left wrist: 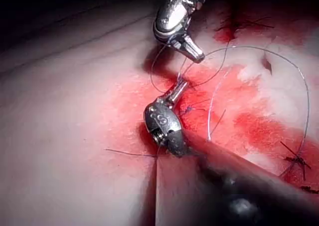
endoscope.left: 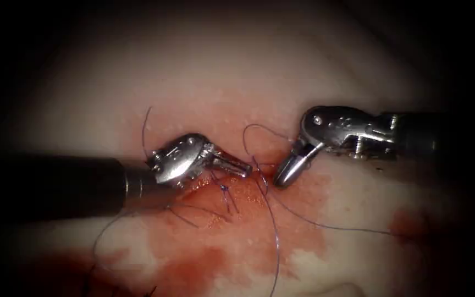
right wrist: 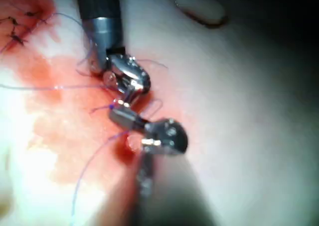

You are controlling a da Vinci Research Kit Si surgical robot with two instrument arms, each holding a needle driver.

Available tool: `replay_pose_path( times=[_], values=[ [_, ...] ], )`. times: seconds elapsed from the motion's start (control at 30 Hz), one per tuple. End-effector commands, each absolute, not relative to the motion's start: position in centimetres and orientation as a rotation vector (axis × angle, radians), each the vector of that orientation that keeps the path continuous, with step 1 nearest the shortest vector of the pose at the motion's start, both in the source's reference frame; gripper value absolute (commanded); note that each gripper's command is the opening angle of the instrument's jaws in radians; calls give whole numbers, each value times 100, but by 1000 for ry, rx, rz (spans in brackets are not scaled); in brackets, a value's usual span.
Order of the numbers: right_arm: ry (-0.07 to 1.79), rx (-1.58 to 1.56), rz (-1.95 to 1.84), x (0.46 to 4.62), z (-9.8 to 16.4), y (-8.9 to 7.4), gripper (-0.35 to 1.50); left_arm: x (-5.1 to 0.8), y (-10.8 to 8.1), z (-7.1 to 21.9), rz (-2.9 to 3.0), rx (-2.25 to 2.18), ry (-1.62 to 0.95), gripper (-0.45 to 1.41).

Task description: Wound Closure

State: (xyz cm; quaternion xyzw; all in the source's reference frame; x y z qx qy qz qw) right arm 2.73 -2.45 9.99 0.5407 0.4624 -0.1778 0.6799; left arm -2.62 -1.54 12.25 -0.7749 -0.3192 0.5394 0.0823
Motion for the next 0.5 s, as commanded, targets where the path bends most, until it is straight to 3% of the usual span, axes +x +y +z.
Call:
replay_pose_path(
  times=[0.03,0.07,0.1,0.13,0.23,0.27,0.3,0.5],
  values=[
    [925,1185,-472,287,997,-264,-35,-269,-155,1230,1609,-2314,-953,-45],
    [925,1185,-472,287,997,-264,-35,-269,-155,1230,1609,-2314,-953,-45],
    [825,1176,-505,290,995,-273,-13,-270,-156,1229,1612,-2312,-954,-45],
    [825,1176,-505,290,995,-273,-13,-270,-156,1229,1612,-2312,-954,-45],
    [721,1153,-490,292,990,-281,49,-271,-157,1227,1615,-2310,-955,-45],
    [667,1134,-453,293,987,-283,88,-272,-157,1226,1613,-2309,-955,-45],
    [639,1128,-436,294,986,-284,99,-272,-158,1225,1613,-2309,-955,-45],
    [589,1139,-385,292,986,-282,106,-273,-159,1223,1616,-2307,-957,-45]
  ],
)
